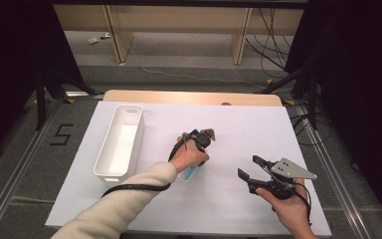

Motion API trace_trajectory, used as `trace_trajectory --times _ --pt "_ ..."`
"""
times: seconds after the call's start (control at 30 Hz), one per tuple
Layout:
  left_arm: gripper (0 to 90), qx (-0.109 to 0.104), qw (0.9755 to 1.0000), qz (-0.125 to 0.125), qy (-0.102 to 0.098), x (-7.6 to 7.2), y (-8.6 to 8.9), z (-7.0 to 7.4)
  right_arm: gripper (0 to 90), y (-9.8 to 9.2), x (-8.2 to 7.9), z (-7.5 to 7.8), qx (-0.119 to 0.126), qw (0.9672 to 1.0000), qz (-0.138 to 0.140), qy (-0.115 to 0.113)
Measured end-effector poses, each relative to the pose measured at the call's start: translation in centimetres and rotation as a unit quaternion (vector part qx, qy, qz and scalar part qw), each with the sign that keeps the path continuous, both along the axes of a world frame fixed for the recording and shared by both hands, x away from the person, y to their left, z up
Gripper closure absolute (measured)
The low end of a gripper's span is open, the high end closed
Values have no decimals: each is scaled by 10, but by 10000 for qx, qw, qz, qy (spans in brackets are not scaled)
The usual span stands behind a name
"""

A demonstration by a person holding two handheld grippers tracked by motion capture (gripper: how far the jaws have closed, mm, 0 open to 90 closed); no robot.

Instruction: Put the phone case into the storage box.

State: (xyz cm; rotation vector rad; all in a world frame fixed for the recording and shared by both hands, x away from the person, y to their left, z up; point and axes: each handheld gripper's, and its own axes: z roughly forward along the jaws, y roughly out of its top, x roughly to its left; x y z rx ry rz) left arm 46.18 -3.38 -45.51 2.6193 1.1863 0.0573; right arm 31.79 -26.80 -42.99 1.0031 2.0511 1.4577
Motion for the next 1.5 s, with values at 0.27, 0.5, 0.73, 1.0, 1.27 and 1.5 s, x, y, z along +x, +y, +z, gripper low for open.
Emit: trace_trajectory --times 0.27,0.5,0.73,1.0,1.27,1.5 --pt "811 95 9999 64 38 0 -2 1 287 2 2 -2 103 9999 44 -122" --pt "813 178 9998 21 0 0 -3 1 288 1 2 -2 56 9999 18 -106" --pt "821 178 9998 98 -12 0 -5 1 288 2 2 -2 67 9999 14 -102" --pt "829 136 9998 175 -23 0 -6 0 289 2 2 -2 71 9999 15 -103" --pt "846 86 9997 214 -44 0 -6 -1 290 1 2 -2 71 9999 15 -107" --pt "870 56 9997 238 -42 0 -6 -1 290 1 2 -2 69 9999 16 -107"
